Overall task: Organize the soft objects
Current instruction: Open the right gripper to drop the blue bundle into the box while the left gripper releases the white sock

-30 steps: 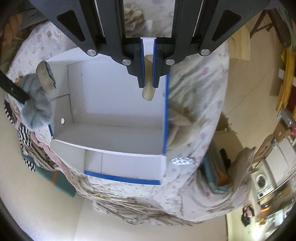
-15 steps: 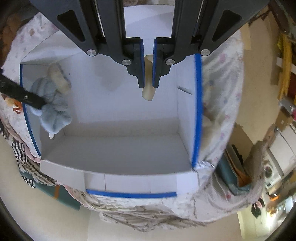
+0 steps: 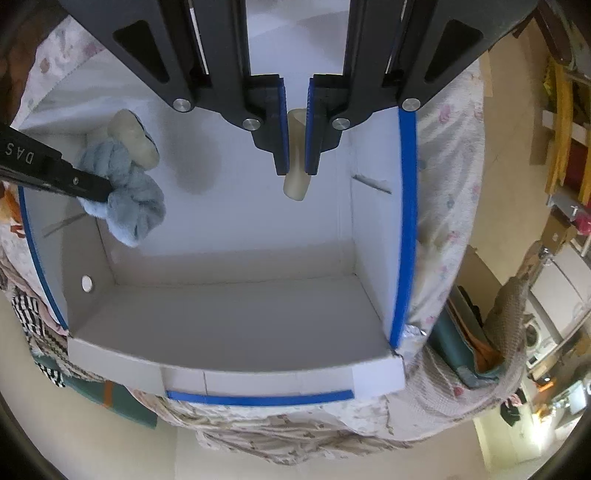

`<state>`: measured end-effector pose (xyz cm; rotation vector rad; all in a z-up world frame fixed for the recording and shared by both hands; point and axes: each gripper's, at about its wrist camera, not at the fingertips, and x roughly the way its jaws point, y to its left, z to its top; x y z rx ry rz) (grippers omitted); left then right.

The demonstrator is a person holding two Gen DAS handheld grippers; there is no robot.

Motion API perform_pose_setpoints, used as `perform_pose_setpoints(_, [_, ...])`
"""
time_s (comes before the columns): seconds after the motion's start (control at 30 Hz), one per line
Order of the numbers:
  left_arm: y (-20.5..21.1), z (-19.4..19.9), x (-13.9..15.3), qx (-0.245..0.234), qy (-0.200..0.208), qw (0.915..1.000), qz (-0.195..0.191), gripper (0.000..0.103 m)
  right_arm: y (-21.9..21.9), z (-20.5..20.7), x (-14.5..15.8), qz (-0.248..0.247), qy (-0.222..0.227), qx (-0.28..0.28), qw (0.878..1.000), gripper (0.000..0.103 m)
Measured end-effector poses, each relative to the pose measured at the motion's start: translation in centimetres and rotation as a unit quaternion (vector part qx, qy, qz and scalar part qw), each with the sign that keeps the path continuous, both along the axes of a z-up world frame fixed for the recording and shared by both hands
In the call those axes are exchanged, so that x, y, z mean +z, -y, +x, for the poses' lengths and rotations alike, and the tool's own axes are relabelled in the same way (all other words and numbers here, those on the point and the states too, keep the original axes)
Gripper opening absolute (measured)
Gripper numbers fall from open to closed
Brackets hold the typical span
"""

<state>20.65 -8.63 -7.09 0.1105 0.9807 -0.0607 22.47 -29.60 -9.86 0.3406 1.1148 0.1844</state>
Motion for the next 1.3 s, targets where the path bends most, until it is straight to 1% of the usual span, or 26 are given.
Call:
perform_pose_setpoints(0.1, [0.0,0.1,0.3,0.002,0.013,0.9999,-0.003,0.008,0.2,0.0,0.1,-0.003,0.008,-0.006,1.000,0.016])
perform_pose_setpoints(0.23, [0.1,0.3,0.3,0.002,0.008,1.0000,-0.002,0.012,0.6,-0.1,0.5,-0.013,0.018,-0.019,1.000,0.017])
perform_pose_setpoints(0.27, [0.1,0.2,0.3,0.004,0.008,1.0000,0.001,0.016,0.6,-0.2,0.7,-0.022,0.022,-0.021,0.999,0.019])
perform_pose_setpoints(0.33, [0.1,0.1,0.5,0.009,0.012,0.9999,0.006,0.017,0.6,-0.3,1.1,-0.039,0.030,-0.026,0.998,0.023])
perform_pose_setpoints(0.4, [0.0,0.1,0.7,0.007,0.013,0.9999,0.004,0.024,0.6,-0.4,1.7,-0.043,0.044,-0.026,0.998,0.032])
perform_pose_setpoints(0.43, [0.0,0.1,0.8,0.008,0.013,0.9999,0.003,0.034,0.6,-0.5,2.0,-0.044,0.052,-0.027,0.997,0.046])
perform_pose_setpoints(0.47, [-0.2,0.1,0.9,0.010,0.011,0.9999,0.001,0.048,0.6,-0.6,2.3,-0.047,0.061,-0.030,0.997,0.068])
perform_pose_setpoints(0.5, [-0.3,0.1,0.9,0.013,0.010,0.9999,-0.002,0.054,0.7,-0.7,2.7,-0.049,0.073,-0.036,0.996,0.075])
perform_pose_setpoints(0.53, [-0.5,0.1,1.0,0.019,0.011,0.9997,-0.007,0.058,0.7,-0.8,3.1,-0.047,0.085,-0.040,0.995,0.077])
perform_pose_setpoints(0.63, [-0.9,0.0,1.4,0.027,0.016,0.9992,-0.022,0.060,0.9,-0.7,3.4,-0.031,0.090,-0.033,0.995,0.079])
perform_pose_setpoints(0.7, [-1.0,0.1,1.6,0.029,0.016,0.9992,-0.024,0.062,1.1,-0.6,3.4,-0.016,0.088,-0.035,0.995,0.088])
perform_pose_setpoints(0.73, [-1.0,0.1,1.6,0.029,0.017,0.9991,-0.025,0.062,1.2,-0.5,3.3,-0.013,0.087,-0.038,0.995,0.094])
perform_pose_setpoints(1.0, [-1.1,0.2,1.4,0.034,0.014,0.9990,-0.026,0.062,1.6,-0.5,3.2,0.003,0.081,-0.044,0.996,0.095])
perform_pose_setpoints(1.3, [-0.9,-0.1,1.6,0.029,0.019,0.9991,-0.023,0.062,1.2,-0.9,3.3,0.003,0.082,-0.032,0.996,0.095])
